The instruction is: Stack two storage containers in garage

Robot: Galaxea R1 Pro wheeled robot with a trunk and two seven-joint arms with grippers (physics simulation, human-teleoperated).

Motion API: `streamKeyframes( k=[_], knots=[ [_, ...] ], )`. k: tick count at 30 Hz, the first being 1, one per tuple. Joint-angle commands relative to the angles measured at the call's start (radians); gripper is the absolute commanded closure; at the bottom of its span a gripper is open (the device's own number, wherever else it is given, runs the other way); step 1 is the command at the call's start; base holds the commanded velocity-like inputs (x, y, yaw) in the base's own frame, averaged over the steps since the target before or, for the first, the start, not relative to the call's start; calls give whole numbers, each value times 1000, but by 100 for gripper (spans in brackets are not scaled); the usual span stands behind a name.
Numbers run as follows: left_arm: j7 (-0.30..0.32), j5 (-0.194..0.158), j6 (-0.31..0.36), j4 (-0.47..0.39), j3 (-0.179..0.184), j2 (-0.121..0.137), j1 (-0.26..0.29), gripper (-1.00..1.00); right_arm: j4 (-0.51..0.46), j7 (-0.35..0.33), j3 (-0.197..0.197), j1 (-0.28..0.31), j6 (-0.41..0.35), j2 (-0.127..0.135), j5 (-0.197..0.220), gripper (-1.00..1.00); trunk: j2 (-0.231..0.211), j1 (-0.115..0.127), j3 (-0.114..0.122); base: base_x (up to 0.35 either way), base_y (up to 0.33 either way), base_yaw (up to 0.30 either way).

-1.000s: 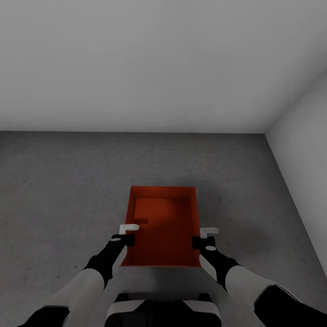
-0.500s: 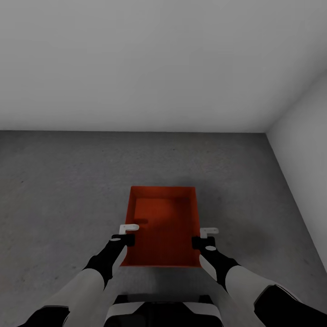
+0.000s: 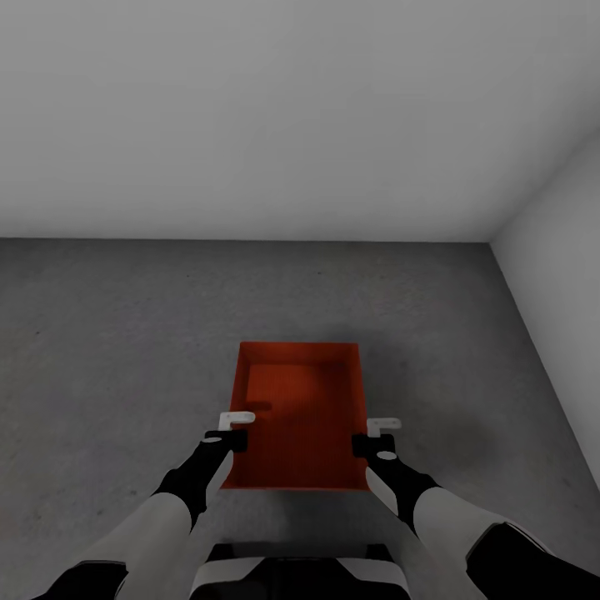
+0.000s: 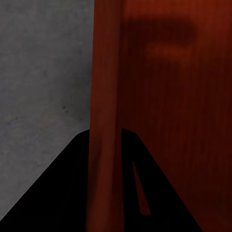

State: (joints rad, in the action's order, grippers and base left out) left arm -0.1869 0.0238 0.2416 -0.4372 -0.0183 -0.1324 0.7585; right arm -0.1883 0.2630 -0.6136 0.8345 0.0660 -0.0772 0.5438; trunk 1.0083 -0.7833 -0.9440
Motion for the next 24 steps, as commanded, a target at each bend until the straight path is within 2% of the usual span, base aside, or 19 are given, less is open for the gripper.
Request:
streamKeyframes(
  k=[1, 11, 18, 24],
  knots=[
    [-6, 3, 7, 5, 3, 43, -1, 100, -2, 1, 14, 2, 29, 1, -7, 100, 8, -4, -4, 0, 0, 0],
    [-6, 4, 7, 4, 3, 43, -1, 100, -2, 1, 14, 2, 29, 1, -7, 100, 78, -42, -35, 0, 0, 0],
    [-6, 4, 7, 3, 3, 43, -1, 100, -2, 1, 14, 2, 29, 1, -7, 100, 78, -42, -35, 0, 0, 0],
    [-6, 4, 7, 3, 3, 42, -1, 100, -2, 1, 14, 2, 29, 1, -7, 100, 120, -65, -54, 0, 0, 0]
  ],
)
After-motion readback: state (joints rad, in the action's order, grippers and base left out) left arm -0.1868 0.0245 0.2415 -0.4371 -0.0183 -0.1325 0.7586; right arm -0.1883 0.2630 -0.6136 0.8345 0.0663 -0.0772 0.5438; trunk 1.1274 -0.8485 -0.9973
